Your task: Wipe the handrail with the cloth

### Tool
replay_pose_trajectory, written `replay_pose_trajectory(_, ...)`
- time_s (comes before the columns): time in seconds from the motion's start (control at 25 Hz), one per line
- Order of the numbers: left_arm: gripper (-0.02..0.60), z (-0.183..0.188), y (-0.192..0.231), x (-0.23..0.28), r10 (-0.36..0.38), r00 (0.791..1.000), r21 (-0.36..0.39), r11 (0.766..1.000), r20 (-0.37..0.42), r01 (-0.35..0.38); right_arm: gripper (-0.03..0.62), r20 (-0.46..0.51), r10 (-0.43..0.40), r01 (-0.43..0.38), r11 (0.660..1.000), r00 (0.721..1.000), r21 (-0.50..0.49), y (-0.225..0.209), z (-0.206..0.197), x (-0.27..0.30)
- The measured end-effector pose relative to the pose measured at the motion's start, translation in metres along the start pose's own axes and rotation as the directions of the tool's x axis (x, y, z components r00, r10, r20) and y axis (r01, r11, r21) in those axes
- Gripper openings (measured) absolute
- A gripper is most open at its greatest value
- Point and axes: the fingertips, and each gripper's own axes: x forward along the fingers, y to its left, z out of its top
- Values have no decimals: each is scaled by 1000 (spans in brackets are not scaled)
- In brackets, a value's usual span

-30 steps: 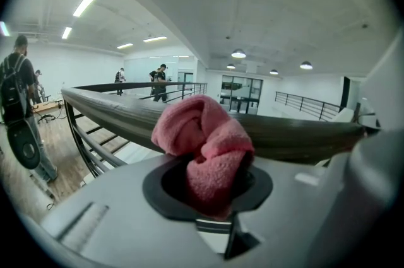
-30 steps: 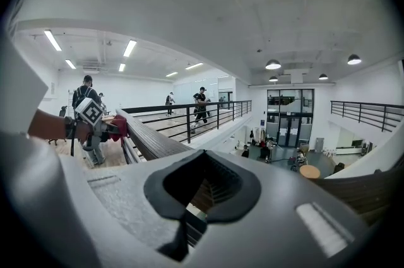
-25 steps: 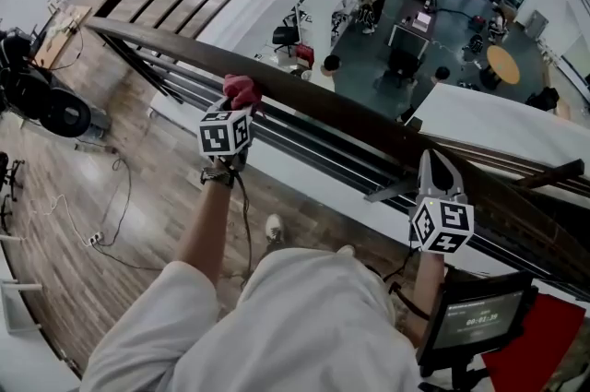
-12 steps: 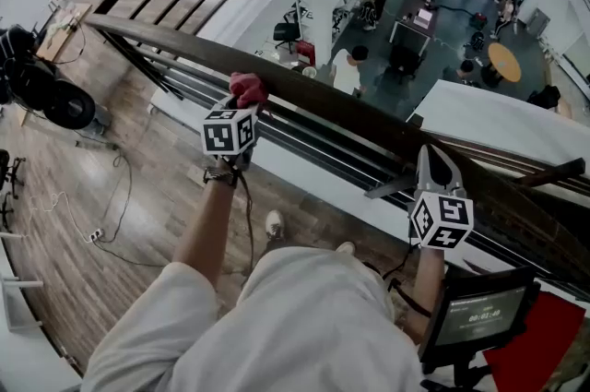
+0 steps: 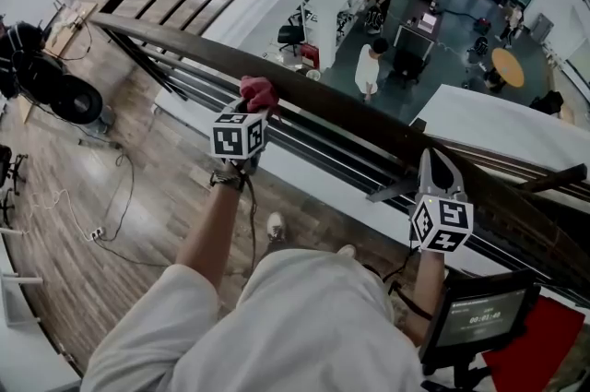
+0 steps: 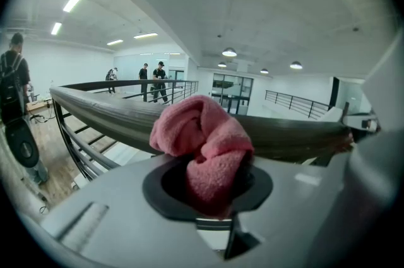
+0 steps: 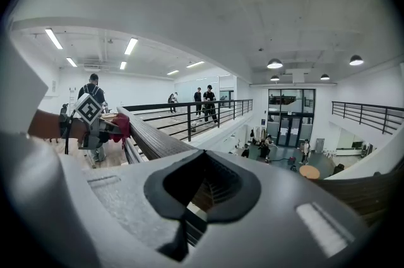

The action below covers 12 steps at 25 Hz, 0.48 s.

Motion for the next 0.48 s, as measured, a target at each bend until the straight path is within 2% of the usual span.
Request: replay_pose_trajectory(0.48,94,-2,-19,-1,-14,1000,13,1000,2,14,2,1,2,-2,1000,1000,-6,-2,0,-2)
